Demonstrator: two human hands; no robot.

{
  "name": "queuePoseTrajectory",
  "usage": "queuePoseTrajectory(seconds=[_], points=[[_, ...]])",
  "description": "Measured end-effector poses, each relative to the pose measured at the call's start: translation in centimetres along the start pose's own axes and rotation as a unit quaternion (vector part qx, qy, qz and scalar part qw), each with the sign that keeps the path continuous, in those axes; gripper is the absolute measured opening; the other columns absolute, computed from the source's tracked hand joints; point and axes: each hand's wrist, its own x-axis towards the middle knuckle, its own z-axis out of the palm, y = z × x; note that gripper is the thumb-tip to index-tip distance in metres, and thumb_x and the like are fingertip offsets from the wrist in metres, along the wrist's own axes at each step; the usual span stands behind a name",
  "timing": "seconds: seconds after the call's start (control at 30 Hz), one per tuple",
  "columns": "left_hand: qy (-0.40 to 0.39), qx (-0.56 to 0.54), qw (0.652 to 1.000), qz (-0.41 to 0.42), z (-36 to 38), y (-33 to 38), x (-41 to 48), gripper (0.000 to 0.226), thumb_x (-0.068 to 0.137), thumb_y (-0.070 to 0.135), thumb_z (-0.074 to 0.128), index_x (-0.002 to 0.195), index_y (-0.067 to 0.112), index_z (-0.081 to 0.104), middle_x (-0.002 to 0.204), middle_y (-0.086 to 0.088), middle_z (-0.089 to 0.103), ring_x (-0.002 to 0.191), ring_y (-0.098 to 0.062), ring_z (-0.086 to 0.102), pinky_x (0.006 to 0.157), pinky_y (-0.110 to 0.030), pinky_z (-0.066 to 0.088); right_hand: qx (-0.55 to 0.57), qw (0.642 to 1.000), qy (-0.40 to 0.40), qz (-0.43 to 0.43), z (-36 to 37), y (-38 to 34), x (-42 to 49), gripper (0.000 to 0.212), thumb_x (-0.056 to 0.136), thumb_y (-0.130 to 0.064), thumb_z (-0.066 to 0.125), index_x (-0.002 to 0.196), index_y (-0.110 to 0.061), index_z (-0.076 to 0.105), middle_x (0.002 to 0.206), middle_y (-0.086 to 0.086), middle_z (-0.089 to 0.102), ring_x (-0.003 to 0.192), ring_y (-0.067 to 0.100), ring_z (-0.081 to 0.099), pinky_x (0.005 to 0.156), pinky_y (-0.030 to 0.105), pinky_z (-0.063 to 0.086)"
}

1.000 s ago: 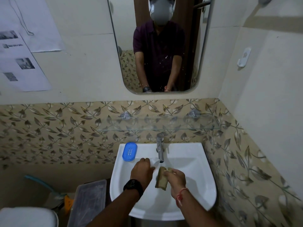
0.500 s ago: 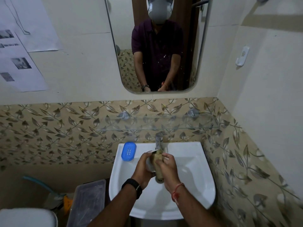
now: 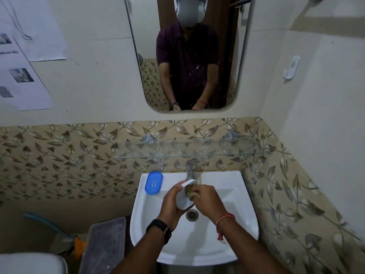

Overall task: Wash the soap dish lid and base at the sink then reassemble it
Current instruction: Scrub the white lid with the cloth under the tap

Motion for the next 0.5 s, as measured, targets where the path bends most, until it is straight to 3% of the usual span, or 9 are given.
queuePoseTrajectory(seconds=[0.07, 0.17, 0.27, 0.37, 0.43, 0.5], points=[[-0.003, 0.016, 1.000, 0.000, 0.3, 0.1, 0.2, 0.036, 0.102, 0.017, 0.043, 0.119, 0.022, 0.074, 0.108, -0.010, 0.080, 0.100, -0.027, 0.071, 0.094, -0.044, 0.053, 0.071, 0.995, -0.076, -0.010, -0.1, -0.7, -0.7, 0.025, 0.085, -0.002, 0.059, 0.095, -0.013, 0.080, 0.098, 0.008, 0.079, 0.089, 0.020, 0.071, 0.078, 0.021, 0.054], [0.018, 0.052, 0.998, 0.012, 0.6, 0.2, 0.6, 0.037, 0.100, 0.019, 0.045, 0.121, 0.023, 0.075, 0.110, -0.015, 0.078, 0.090, -0.024, 0.072, 0.076, -0.035, 0.058, 0.127, 0.981, -0.136, -0.046, -0.6, -1.2, -1.3, 0.031, 0.086, 0.001, 0.058, 0.105, -0.013, 0.077, 0.105, 0.006, 0.079, 0.096, 0.015, 0.072, 0.088, 0.026, 0.058], [0.028, 0.095, 0.995, 0.031, 1.1, 0.3, 0.4, 0.039, 0.096, 0.014, 0.047, 0.119, 0.026, 0.076, 0.111, -0.010, 0.079, 0.098, -0.024, 0.074, 0.092, -0.046, 0.059, -0.030, 0.982, -0.130, -0.131, -1.7, -0.2, -0.1, 0.040, 0.084, 0.008, 0.057, 0.110, -0.014, 0.077, 0.114, 0.005, 0.076, 0.101, 0.016, 0.067, 0.093, 0.020, 0.050], [0.029, 0.087, 0.995, 0.045, 1.7, 1.0, 0.0, 0.035, 0.096, 0.012, 0.052, 0.110, 0.028, 0.080, 0.112, -0.005, 0.079, 0.107, -0.026, 0.072, 0.097, -0.051, 0.058, -0.181, 0.971, -0.044, -0.151, -2.7, 1.6, 1.3, 0.050, 0.084, 0.012, 0.049, 0.111, -0.022, 0.074, 0.119, -0.001, 0.070, 0.104, 0.024, 0.057, 0.092, 0.029, 0.047], [0.033, 0.114, 0.991, 0.053, 1.9, 1.4, 0.3, 0.034, 0.097, 0.014, 0.053, 0.111, 0.029, 0.080, 0.114, -0.005, 0.078, 0.110, -0.027, 0.070, 0.096, -0.052, 0.059, -0.190, 0.971, -0.019, -0.144, -2.6, 1.9, 1.0, 0.049, 0.085, 0.011, 0.049, 0.112, -0.022, 0.074, 0.119, -0.001, 0.071, 0.105, 0.028, 0.056, 0.090, 0.027, 0.045], [0.041, 0.139, 0.988, 0.056, 2.1, 1.4, 0.5, 0.036, 0.097, 0.013, 0.052, 0.113, 0.031, 0.079, 0.116, -0.006, 0.077, 0.110, -0.028, 0.072, 0.095, -0.051, 0.060, -0.118, 0.983, -0.042, -0.134, -2.4, 1.0, 0.1, 0.043, 0.087, 0.009, 0.051, 0.111, -0.016, 0.077, 0.118, 0.001, 0.074, 0.105, 0.027, 0.062, 0.089, 0.013, 0.040]])
